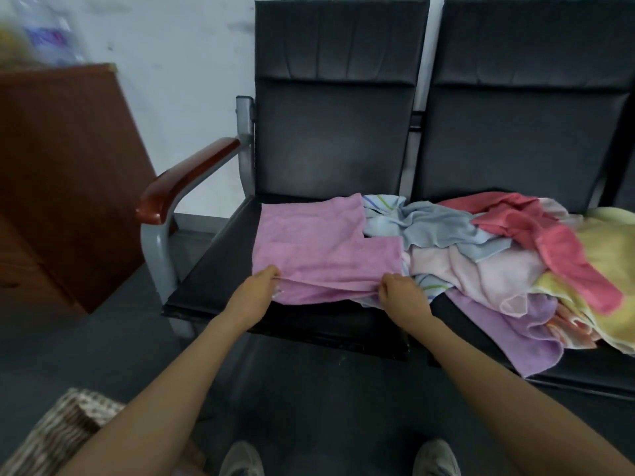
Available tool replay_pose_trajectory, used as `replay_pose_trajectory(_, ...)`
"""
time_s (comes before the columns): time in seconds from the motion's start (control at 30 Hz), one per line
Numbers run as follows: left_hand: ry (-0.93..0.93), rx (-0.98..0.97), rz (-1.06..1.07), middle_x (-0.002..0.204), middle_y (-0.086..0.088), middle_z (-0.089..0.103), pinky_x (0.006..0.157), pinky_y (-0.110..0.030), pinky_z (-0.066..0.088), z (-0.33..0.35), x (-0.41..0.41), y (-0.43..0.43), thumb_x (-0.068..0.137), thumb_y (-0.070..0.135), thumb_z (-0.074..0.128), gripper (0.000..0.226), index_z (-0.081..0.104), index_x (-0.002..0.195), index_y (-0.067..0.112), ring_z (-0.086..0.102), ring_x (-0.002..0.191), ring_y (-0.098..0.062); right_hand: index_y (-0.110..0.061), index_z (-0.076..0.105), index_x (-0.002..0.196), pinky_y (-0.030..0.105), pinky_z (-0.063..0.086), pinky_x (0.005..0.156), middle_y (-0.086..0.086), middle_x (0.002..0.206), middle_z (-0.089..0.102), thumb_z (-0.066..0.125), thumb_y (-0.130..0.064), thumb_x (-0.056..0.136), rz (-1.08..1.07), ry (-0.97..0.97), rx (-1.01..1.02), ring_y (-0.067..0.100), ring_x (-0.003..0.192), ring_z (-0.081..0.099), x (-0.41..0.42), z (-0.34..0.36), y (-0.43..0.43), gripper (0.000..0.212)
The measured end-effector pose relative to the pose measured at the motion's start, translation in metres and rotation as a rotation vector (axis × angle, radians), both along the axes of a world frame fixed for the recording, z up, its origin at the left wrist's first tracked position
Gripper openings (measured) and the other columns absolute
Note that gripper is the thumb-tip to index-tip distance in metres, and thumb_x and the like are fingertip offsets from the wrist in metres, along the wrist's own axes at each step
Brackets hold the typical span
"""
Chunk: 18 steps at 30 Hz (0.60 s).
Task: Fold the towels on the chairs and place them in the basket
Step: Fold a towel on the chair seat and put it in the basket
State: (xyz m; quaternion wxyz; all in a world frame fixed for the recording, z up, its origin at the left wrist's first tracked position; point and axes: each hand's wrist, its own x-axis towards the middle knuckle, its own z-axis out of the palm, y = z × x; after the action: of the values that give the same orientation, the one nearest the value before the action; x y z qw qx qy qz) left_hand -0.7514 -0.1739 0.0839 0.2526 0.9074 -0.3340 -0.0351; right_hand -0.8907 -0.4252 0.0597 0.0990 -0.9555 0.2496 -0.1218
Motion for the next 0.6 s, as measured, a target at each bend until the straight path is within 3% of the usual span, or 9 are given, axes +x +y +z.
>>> replay_pose_trajectory(0.1, 0.07, 0.002, 0.031, 0.086, -0.006, 0.054, 0.056, -0.027, 0.036, 0.019, 0.0, 0.005, 0.099, 0.013, 0.031, 0.007, 0.036, 0.103, 0.011, 0.045, 0.068, -0.013, 0.002, 0.058, 0.097, 0.044, 0.042, 0.081, 0.022, 0.101, 0.058, 0.035, -0.021, 0.097, -0.046, -0.192, -0.017, 0.039, 0.101, 0.052, 0.004, 0.033, -0.011, 0.032)
replay_pose_trajectory(0.17, 0.039, -0.047, 0.051, 0.079, -0.004, 0.053, 0.052, -0.028, 0.035, 0.037, 0.001, 0.009, 0.098, 0.013, 0.034, 0.001, 0.034, 0.097, 0.012, 0.045, 0.064, -0.013, 0.001, 0.056, 0.098, 0.042, 0.041, 0.079, 0.021, 0.101, 0.06, 0.033, -0.02, 0.098, -0.057, -0.28, 0.053, 0.037, 0.097, 0.054, 0.003, 0.069, -0.014, 0.032)
replay_pose_trajectory(0.27, -0.03, -0.242, 0.133, 0.076, -0.006, 0.054, 0.06, -0.039, 0.043, 0.078, 0.002, 0.007, 0.095, 0.008, 0.041, 0.009, 0.035, 0.091, 0.013, 0.049, 0.066, -0.02, -0.007, 0.052, 0.102, 0.038, 0.041, 0.075, 0.015, 0.102, 0.059, 0.036, -0.011, 0.096, -0.04, -0.363, 0.141, 0.033, 0.093, 0.056, -0.002, 0.127, -0.012, 0.018)
replay_pose_trajectory(0.4, -0.052, -0.523, 0.207, 0.076, -0.002, 0.05, 0.057, -0.029, 0.035, 0.149, -0.017, 0.0, 0.097, 0.005, 0.031, 0.015, 0.043, 0.09, 0.01, 0.045, 0.068, -0.018, -0.016, 0.048, 0.099, 0.031, 0.034, 0.071, 0.003, 0.099, 0.054, 0.035, -0.007, 0.09, 0.021, -0.567, 0.134, 0.027, 0.085, 0.05, -0.026, 0.193, 0.0, 0.018)
replay_pose_trajectory(0.5, -0.118, -0.67, 0.148, 0.075, 0.0, 0.051, 0.061, -0.026, 0.035, 0.19, -0.038, 0.006, 0.092, 0.001, 0.035, 0.023, 0.049, 0.077, 0.01, 0.044, 0.069, -0.015, -0.02, 0.05, 0.098, 0.035, 0.041, 0.074, 0.004, 0.097, 0.056, 0.035, -0.01, 0.092, 0.05, -0.711, 0.104, 0.028, 0.085, 0.052, -0.047, 0.231, 0.013, 0.02)
replay_pose_trajectory(0.6, -0.226, -0.76, 0.105, 0.08, -0.001, 0.053, 0.067, -0.018, 0.035, 0.219, -0.058, 0.016, 0.092, -0.001, 0.033, 0.029, 0.048, 0.07, 0.011, 0.045, 0.072, -0.01, -0.013, 0.055, 0.1, 0.039, 0.045, 0.074, 0.009, 0.096, 0.055, 0.037, -0.006, 0.093, 0.101, -0.856, 0.0, 0.029, 0.083, 0.053, -0.068, 0.257, 0.026, 0.021)
